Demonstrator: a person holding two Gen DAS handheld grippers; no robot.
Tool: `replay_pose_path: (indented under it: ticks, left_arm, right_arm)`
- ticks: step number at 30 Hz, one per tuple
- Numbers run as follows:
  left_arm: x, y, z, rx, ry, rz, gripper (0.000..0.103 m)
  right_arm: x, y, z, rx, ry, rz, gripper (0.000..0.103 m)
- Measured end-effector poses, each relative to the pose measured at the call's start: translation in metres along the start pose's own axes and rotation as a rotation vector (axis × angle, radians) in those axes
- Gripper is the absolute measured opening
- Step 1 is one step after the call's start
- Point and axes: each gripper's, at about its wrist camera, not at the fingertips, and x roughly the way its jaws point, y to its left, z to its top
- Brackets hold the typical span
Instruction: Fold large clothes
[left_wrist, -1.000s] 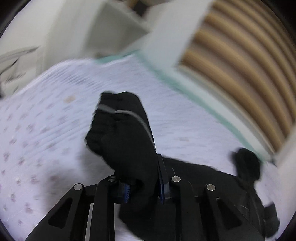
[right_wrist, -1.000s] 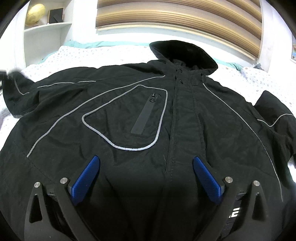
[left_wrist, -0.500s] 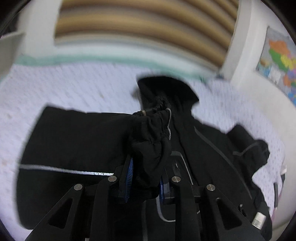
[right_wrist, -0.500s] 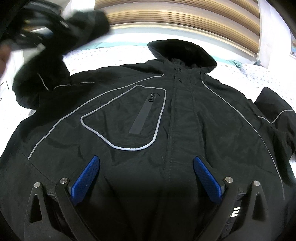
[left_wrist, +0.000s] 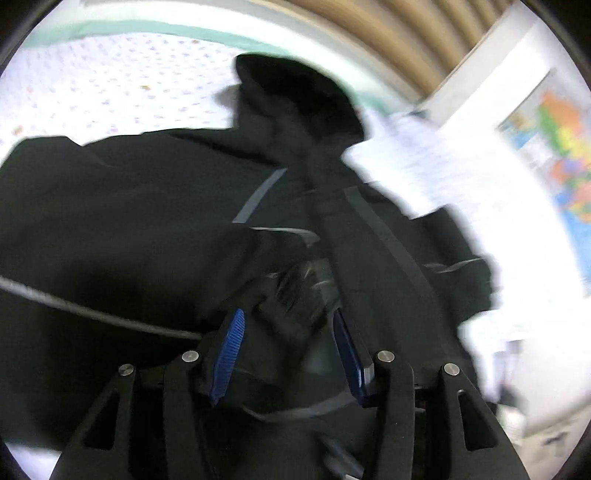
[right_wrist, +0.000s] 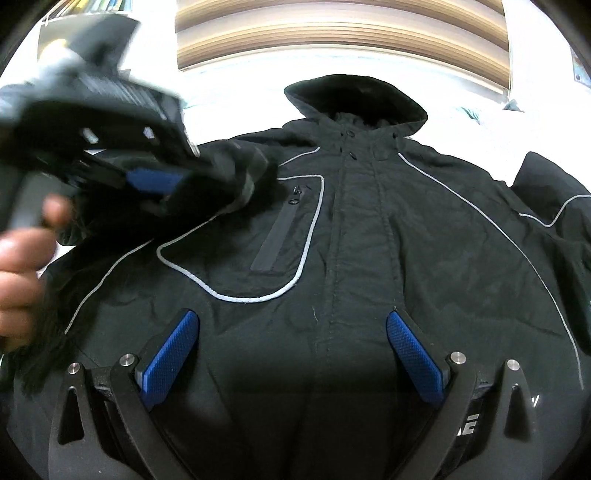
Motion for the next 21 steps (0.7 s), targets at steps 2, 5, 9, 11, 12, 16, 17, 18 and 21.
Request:
replay_pose_path:
  ticks: [2, 5, 9, 11, 12, 16, 17, 18, 21]
  left_arm:
    - [-0.025, -0.005, -0.007, -0.016, -0.024, -0.072, 0.053]
    - [-0.063, -0.014, -0.017, 0.016, -0.07, -0.068, 0.055]
    - [-0.118, -0.009, -0.041, 0.087, -0.149, 0.028, 0.055]
    - [-0.136, 0.0, -0.05, 0.083, -0.189, 0.113, 0.055]
    - [-0.144, 0.006, -0.054, 0.073, -0.203, 0.135, 0.055]
    - [-0.168, 0.037, -0.066, 0.003, -0.227, 0.158, 0.055]
    - [-0.175, 0.046, -0.071, -0.017, -0.232, 0.167, 0.055]
    - [-0.175, 0.054, -0.071, -0.031, -0.236, 0.178, 0.055]
    - [-0.179, 0.073, -0.074, -0.064, -0.254, 0.218, 0.055]
  right_arm:
    - [0.001, 0.0, 0.001, -0.005, 0.014, -0.003, 0.103]
    - [0.0, -0.002, 0.002, -0.005, 0.046, -0.015, 0.103]
    - [-0.01, -0.016, 0.017, 0.081, 0.118, 0.048, 0.103]
    - [-0.013, -0.023, 0.037, 0.151, 0.158, 0.125, 0.103]
    - [-0.012, -0.024, 0.046, 0.164, 0.165, 0.136, 0.103]
    - [0.012, -0.013, 0.086, 0.154, 0.203, 0.123, 0.089]
    - [0.022, -0.009, 0.092, 0.154, 0.214, 0.138, 0.083]
    - [0.031, -0.006, 0.094, 0.159, 0.227, 0.15, 0.081]
    - [0.065, -0.002, 0.091, 0.251, 0.311, 0.175, 0.078]
